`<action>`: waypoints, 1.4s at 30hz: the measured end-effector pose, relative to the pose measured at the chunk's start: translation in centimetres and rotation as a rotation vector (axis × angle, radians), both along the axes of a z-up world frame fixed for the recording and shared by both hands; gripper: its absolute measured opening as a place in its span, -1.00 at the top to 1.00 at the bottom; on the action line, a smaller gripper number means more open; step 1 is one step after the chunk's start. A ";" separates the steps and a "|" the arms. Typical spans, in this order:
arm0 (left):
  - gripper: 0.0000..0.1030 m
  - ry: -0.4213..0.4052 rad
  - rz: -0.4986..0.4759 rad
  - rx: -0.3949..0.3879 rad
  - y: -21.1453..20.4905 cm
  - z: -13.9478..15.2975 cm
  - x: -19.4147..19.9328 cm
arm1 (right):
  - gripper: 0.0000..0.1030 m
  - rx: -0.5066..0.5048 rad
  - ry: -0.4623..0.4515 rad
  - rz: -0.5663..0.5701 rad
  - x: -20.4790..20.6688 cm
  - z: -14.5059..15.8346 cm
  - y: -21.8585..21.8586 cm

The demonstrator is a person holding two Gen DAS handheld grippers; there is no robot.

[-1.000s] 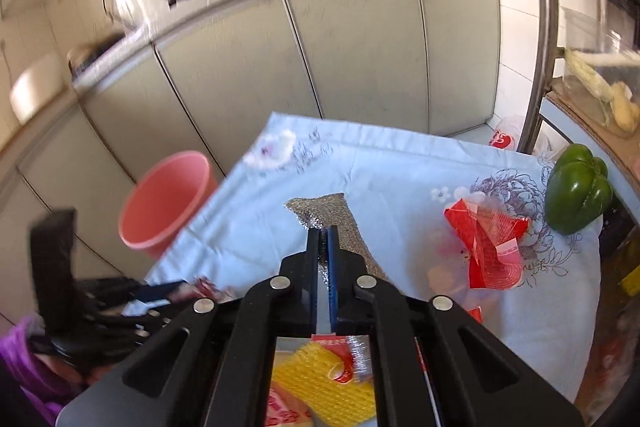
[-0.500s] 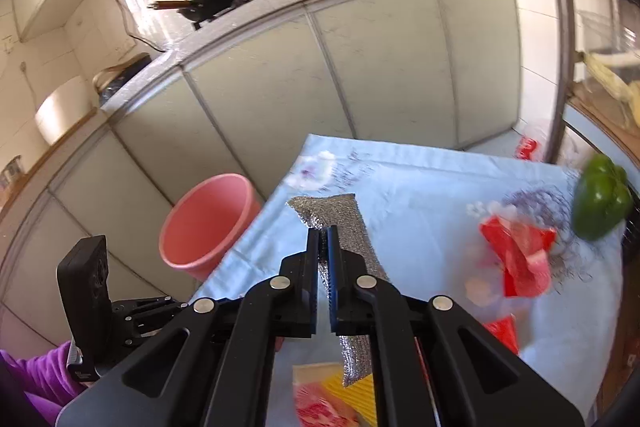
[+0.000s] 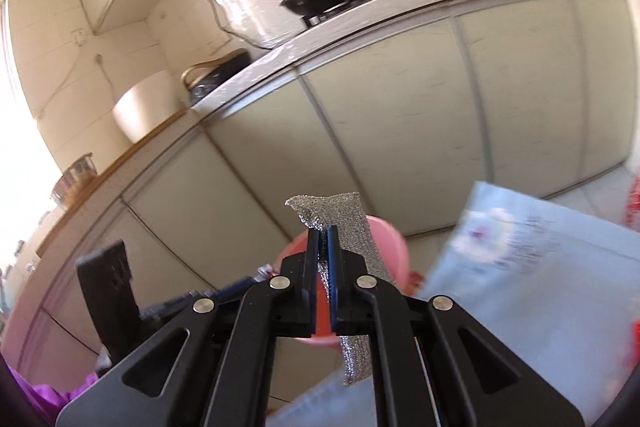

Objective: Collect trash
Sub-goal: 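Carry the wrapper and scrubber over the pink bin and open both tools, then move both tools back over the remaining trash on the table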

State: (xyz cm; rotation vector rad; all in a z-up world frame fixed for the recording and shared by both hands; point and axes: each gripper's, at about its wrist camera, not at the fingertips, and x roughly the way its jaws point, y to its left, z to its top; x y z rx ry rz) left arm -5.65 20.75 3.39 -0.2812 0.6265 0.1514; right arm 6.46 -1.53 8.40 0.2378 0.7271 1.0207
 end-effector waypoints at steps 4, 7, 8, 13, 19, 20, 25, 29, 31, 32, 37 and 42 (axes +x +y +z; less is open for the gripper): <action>0.77 0.042 0.043 -0.016 1.8 -1.9 0.4 | 0.91 0.011 0.014 0.036 0.8 -1.3 4.1; 0.77 0.078 0.053 -0.012 2.3 -3.5 1.1 | 0.91 -0.018 0.017 0.043 1.1 -3.1 6.6; 0.77 0.088 0.054 -0.017 2.4 -3.9 1.3 | 0.91 -0.029 0.019 0.041 1.3 -3.7 7.0; 0.75 0.122 0.066 -0.030 3.0 -5.6 2.2 | 0.91 -0.097 0.060 0.032 2.2 -7.0 8.5; 0.66 0.152 0.103 -0.066 3.4 -6.5 3.2 | 0.89 -0.187 0.119 0.030 2.9 -9.3 8.9; 0.62 0.155 0.104 -0.077 3.5 -6.5 3.2 | 0.89 -0.191 0.121 0.029 2.8 -9.4 8.8; 0.54 0.140 0.102 -0.068 3.3 -6.1 3.2 | 0.68 -0.208 0.094 0.024 2.1 -8.6 7.3; 0.53 0.123 0.084 -0.049 2.6 -5.2 2.2 | 0.54 -0.231 0.084 0.025 1.6 -8.0 6.8; 0.53 0.113 0.072 -0.046 2.3 -4.7 1.6 | 0.54 -0.234 0.078 0.026 1.3 -7.7 6.6; 0.52 0.109 0.066 -0.043 2.1 -4.4 1.4 | 0.54 -0.234 0.070 0.029 1.1 -7.4 6.4; 0.49 0.088 0.020 -0.031 0.4 -2.8 0.6 | 0.54 -0.255 0.013 0.025 -1.0 -5.8 4.3; 0.30 0.087 -0.046 -0.024 -2.1 -2.0 0.7 | 0.54 -0.273 -0.030 -0.024 -3.4 -4.9 -0.5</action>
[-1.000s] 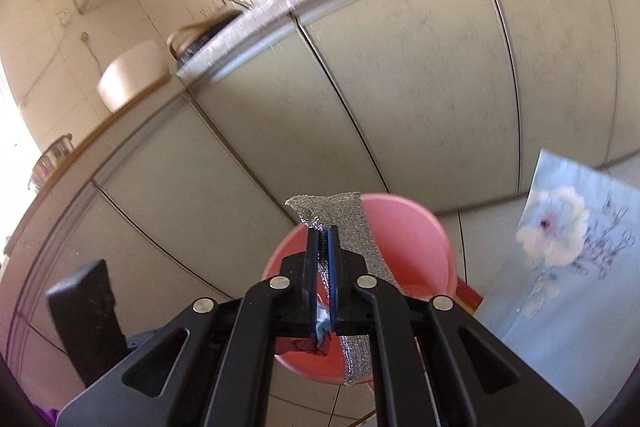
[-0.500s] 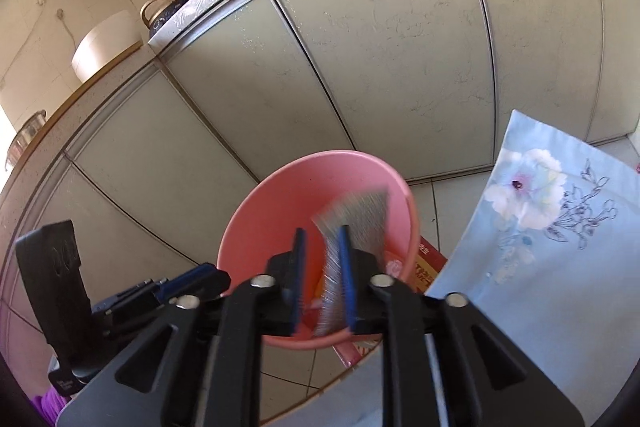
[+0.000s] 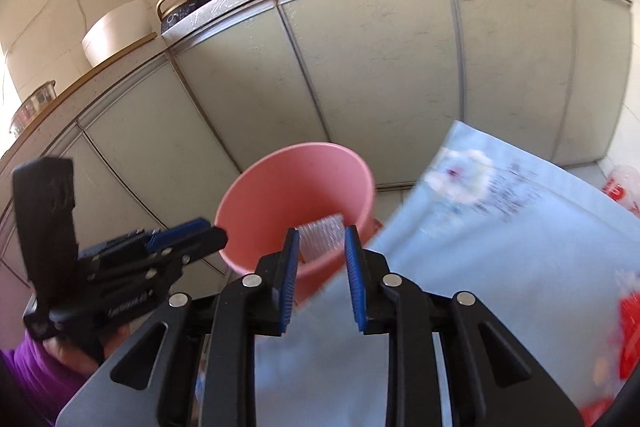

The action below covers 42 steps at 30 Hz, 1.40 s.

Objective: Collect trash
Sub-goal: 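Move both tools back over the remaining trash on the table, then grasp the paper carton with the left tool while the right tool grasps the yellow mesh net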

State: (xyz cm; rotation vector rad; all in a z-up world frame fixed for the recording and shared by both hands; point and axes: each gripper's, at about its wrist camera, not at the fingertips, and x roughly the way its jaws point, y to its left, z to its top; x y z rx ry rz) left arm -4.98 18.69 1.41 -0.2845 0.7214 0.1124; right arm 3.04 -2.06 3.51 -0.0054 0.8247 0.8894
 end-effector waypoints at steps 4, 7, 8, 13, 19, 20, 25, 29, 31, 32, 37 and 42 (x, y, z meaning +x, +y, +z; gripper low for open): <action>0.29 0.013 -0.066 0.009 -3.0 -0.1 0.5 | 0.54 -0.015 -0.016 -0.073 -2.0 -0.1 -4.8; 0.29 0.025 -0.115 0.029 -5.6 -0.4 0.8 | 0.54 -0.032 -0.030 -0.137 -3.4 -0.5 -8.3; 0.29 0.029 -0.136 0.032 -6.5 -0.5 1.0 | 0.54 -0.043 -0.037 -0.155 -3.8 -0.7 -9.3; 0.26 0.027 -0.254 0.012 -10.4 -0.5 1.2 | 0.32 -0.084 -0.052 -0.309 -5.9 -1.6 -16.4; 0.17 0.025 -0.423 -0.016 -14.7 -0.7 1.0 | 0.30 -0.129 -0.013 -0.478 -8.3 -3.8 -23.9; 0.17 0.029 -0.452 -0.018 -15.6 -0.7 0.9 | 0.30 -0.130 -0.005 -0.491 -8.5 -4.2 -24.4; 0.16 0.091 -0.584 -0.004 -19.5 -1.6 -0.2 | 0.30 -0.118 0.051 -0.519 -9.7 -6.2 -26.2; 0.16 0.156 -0.631 0.019 -21.0 -3.0 -0.9 | 0.30 -0.101 0.060 -0.472 -10.3 -6.6 -25.7; 0.16 0.191 -0.634 0.027 -21.5 -3.6 -0.5 | 0.30 -0.098 0.057 -0.454 -10.2 -6.6 -25.4; 0.16 0.205 -0.630 0.033 -21.6 -3.9 -0.3 | 0.30 -0.098 0.054 -0.446 -10.2 -6.7 -25.2; 0.19 0.265 -0.643 0.025 -22.6 -5.2 0.4 | 0.30 -0.092 0.066 -0.424 -10.3 -7.0 -25.0; 0.78 0.263 -0.654 -0.005 -22.4 -5.4 0.5 | 0.30 -0.074 0.094 -0.415 -9.9 -7.4 -25.0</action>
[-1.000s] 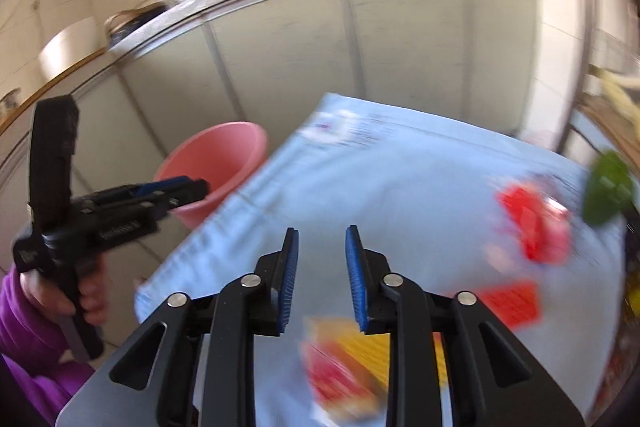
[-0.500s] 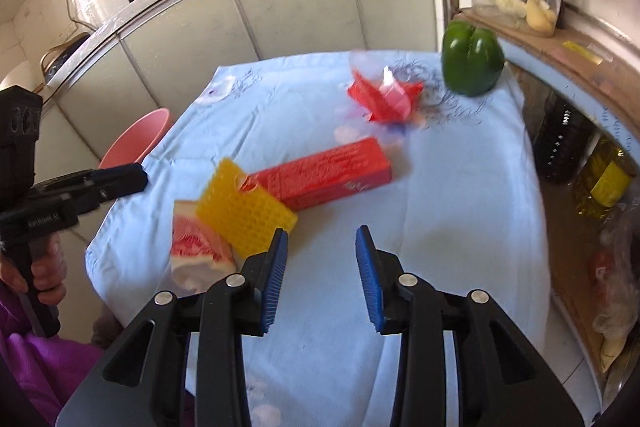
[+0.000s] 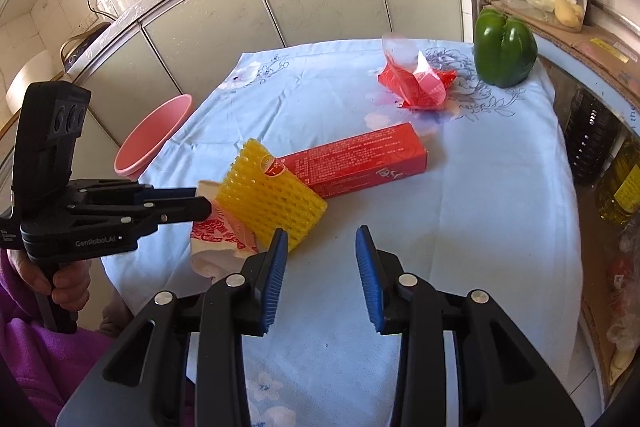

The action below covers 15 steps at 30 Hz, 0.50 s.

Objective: Collect trash
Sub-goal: 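Grasp the paper carton with the left tool while the right tool grasps the yellow mesh net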

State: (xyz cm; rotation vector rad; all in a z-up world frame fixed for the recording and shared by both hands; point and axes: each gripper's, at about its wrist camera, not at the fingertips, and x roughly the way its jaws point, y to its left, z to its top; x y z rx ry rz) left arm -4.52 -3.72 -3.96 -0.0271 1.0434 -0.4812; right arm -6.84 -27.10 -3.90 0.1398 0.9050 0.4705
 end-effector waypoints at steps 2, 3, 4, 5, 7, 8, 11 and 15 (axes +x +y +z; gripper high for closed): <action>0.82 -0.004 0.005 -0.017 0.3 0.1 0.0 | 0.30 0.003 0.008 0.014 0.3 -0.1 0.3; 0.83 -0.015 0.011 -0.026 0.5 0.3 -0.1 | 0.30 -0.001 0.009 0.020 0.5 -0.1 0.6; 0.86 -0.029 0.016 -0.032 0.8 0.5 -0.2 | 0.30 -0.005 0.013 0.028 0.8 -0.2 0.9; 0.89 -0.045 0.020 -0.036 1.0 0.9 -0.3 | 0.30 -0.009 0.016 0.032 0.9 -0.2 1.0; 0.92 -0.074 0.035 -0.031 1.4 1.5 -0.5 | 0.27 -0.022 0.020 0.036 1.3 -0.3 1.3; 0.92 -0.089 0.043 -0.026 1.8 1.9 -0.6 | 0.22 -0.033 0.023 0.034 1.5 -0.3 1.3; 0.92 -0.112 0.067 -0.030 2.9 2.6 -0.7 | 0.13 -0.050 0.024 0.024 1.9 -0.4 1.1; 0.93 -0.128 0.100 -0.055 4.3 3.1 -0.7 | 0.13 -0.083 0.051 0.005 2.9 -1.4 1.1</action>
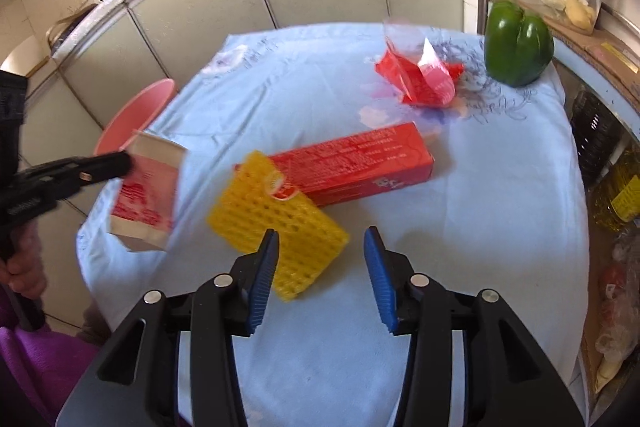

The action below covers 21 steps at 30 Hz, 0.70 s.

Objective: Collect trash
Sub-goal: 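Grasp the paper carton with the left tool while the right tool grasps the yellow mesh net, then carry the carton and yellow net over the pink bin and open both tools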

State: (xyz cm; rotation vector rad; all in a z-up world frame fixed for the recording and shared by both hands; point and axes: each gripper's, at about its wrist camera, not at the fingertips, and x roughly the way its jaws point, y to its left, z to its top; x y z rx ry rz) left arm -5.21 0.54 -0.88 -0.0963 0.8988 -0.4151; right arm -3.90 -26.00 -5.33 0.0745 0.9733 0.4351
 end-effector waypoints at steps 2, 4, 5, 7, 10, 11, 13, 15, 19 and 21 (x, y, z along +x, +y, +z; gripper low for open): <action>0.93 -0.006 0.009 -0.010 0.4 0.1 0.0 | 0.13 -0.007 0.015 0.006 0.3 -0.6 0.4; 0.93 -0.013 0.017 -0.021 0.9 0.2 0.0 | 0.17 -0.006 0.014 0.020 0.0 -0.8 1.0; 0.93 -0.019 0.023 -0.026 1.2 0.3 -0.1 | 0.31 0.008 0.011 0.029 -0.2 -0.7 1.1; 0.93 -0.029 0.035 -0.036 1.7 0.5 -0.2 | 0.87 0.021 0.004 0.044 -0.7 -0.4 1.4; 0.93 -0.049 0.060 -0.055 2.9 0.9 -0.3 | 0.92 0.030 -0.013 0.066 -1.4 0.4 1.6; 0.93 -0.056 0.071 -0.059 3.3 1.1 -0.4 | 0.92 0.031 -0.023 0.068 -1.7 0.9 1.7; 0.93 -0.073 0.094 -0.071 4.2 1.5 -0.4 | 0.93 0.040 -0.053 0.070 -2.0 2.2 1.8; 0.93 -0.094 0.123 -0.080 5.3 2.0 -0.5 | 0.93 0.060 -0.086 0.077 -2.1 3.8 2.1; 0.93 -0.153 0.197 -0.078 8.0 3.3 -0.7 | 0.93 0.095 -0.146 0.109 -1.1 6.5 3.9; 0.93 -0.184 0.241 -0.066 9.6 4.1 -0.9 | 0.93 0.108 -0.167 0.136 -0.1 7.6 5.7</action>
